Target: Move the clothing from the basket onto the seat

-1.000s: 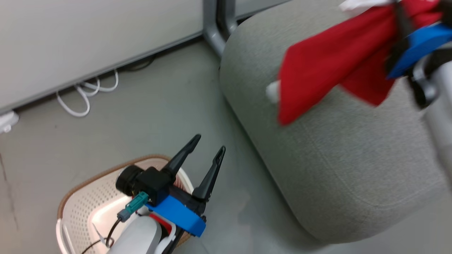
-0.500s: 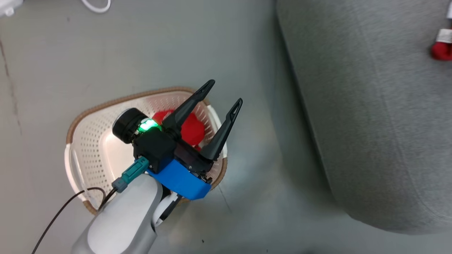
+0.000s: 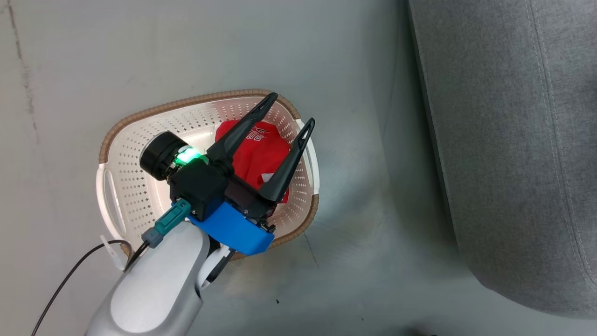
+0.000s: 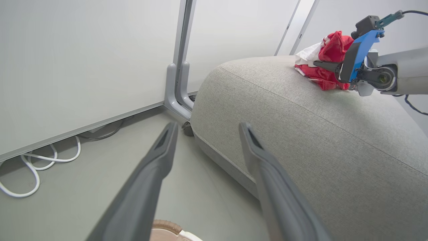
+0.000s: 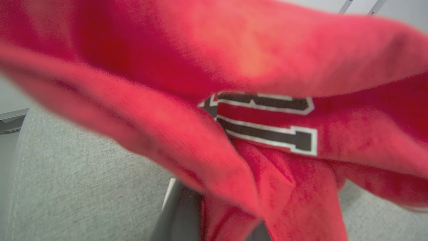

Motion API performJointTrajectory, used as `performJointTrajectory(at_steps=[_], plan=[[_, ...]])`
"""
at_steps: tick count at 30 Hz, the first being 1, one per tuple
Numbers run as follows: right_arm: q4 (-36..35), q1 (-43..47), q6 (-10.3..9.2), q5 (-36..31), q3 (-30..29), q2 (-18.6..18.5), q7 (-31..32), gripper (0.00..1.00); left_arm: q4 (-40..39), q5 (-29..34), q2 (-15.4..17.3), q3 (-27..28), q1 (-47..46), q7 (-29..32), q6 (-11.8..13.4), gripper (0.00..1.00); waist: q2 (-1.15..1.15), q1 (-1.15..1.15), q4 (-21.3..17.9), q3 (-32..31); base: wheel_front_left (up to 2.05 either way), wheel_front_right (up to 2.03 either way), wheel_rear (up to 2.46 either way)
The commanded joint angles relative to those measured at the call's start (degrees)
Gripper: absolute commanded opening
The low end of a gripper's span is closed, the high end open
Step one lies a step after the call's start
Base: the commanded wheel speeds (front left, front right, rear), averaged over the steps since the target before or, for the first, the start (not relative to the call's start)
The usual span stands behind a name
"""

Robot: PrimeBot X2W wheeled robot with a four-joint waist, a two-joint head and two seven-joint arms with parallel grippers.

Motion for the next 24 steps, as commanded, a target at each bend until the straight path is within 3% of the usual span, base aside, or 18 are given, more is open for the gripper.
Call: performJointTrajectory(at_steps=[1, 5, 6, 7, 8, 17, 24], plan=[[-0.2, 0.7, -0.06, -0.7, -0.5, 0.5, -0.1, 0.0, 0.1, -0.1, 0.0, 0.1, 0.0, -0.2, -0.2, 1.0, 0.0, -0.01, -0.1, -0.3, 0.0, 0.0, 0.0], [-0.6, 0.8, -0.06, -3.1, -2.4, 1.1, 0.3, 0.0, 0.5, -0.3, -0.4, 0.3, 0.7, -0.2, -0.2, 1.0, 0.0, -0.01, -0.2, -1.4, 0.0, 0.0, 0.0], [-0.7, 0.9, -0.06, -3.6, -2.6, 1.3, 0.3, 0.27, 0.6, -0.3, -0.4, 0.4, 0.9, -0.2, -0.2, 1.0, 0.0, -0.01, -0.3, -1.8, 0.0, 0.0, 0.0], [-0.8, 1.0, -0.06, -4.0, -2.8, 1.7, 0.4, 0.82, 0.7, -0.4, -0.6, 0.5, 1.0, -0.2, -0.2, 1.0, 0.0, -0.01, -0.4, -2.3, 0.0, 0.0, 0.0], [-0.9, 1.3, -0.06, -4.5, -2.9, 1.8, 0.4, 1.0, 0.9, -0.6, -0.7, 0.5, 1.2, -0.2, -0.2, 1.0, 0.0, -0.01, -0.4, -2.9, 0.0, 0.0, 0.0], [-1.6, 7.9, -0.06, -7.4, 0.6, 3.4, 0.0, 1.0, 2.9, -2.4, -3.4, 2.8, 7.0, -0.2, -0.2, 1.0, 0.0, -0.01, 0.5, -14.2, 0.0, 0.0, 0.0], [-4.4, 17.2, -0.06, -5.9, 5.8, 5.2, -0.2, 1.0, 5.3, -3.7, -5.4, 7.1, 14.9, -0.2, -0.2, 1.0, 0.0, -0.01, 2.2, -25.5, 0.0, 0.0, 0.0]])
